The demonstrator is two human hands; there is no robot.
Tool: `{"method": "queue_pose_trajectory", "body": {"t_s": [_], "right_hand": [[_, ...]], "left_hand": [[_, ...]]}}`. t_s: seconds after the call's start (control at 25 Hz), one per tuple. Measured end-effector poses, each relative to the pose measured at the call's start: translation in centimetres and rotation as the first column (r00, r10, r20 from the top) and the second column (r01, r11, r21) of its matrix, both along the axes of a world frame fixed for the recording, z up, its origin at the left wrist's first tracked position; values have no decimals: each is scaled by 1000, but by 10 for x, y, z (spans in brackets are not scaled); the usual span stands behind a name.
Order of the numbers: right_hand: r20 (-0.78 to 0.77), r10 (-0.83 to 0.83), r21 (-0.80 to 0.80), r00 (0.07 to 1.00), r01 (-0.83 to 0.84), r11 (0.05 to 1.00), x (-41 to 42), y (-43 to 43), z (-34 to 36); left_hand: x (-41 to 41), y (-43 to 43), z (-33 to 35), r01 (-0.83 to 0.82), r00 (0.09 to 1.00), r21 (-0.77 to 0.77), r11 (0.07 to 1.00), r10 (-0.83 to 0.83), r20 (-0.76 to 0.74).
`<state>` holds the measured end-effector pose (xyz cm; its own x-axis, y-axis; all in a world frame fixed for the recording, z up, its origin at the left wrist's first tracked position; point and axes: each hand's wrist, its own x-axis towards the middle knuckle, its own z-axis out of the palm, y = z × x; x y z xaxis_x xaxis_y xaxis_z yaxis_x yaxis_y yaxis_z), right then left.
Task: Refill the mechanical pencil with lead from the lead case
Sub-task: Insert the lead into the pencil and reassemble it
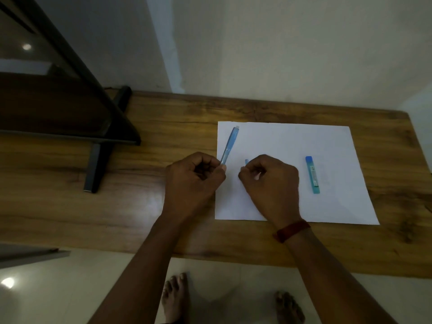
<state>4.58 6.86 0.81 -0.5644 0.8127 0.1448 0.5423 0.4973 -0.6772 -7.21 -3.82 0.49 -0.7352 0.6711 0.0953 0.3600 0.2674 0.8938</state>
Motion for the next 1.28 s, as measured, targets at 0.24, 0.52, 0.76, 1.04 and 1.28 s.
{"method": "queue_pose_trajectory", "body": {"t_s": [0.24,0.52,0.76,1.04,1.28], "right_hand": [[-386,-421,-778,821,-45,627,10,25,17],[-471,-461,-818,752,-176,548,25,34,19],[-482,-451,-822,751,-211,528,32,38,17],[-509,-446,-824,736,-269,498,31,39,14],[-505,-427,-820,750,-263,508,30,39,12]], "left_hand": [[6,4,3,104,995,-42,994,-104,3],[15,12,6,151,986,-63,987,-155,-65],[22,17,7,169,984,-43,985,-171,-45],[24,19,6,145,989,-44,988,-146,-15],[22,16,6,146,988,-61,987,-149,-44]]}}
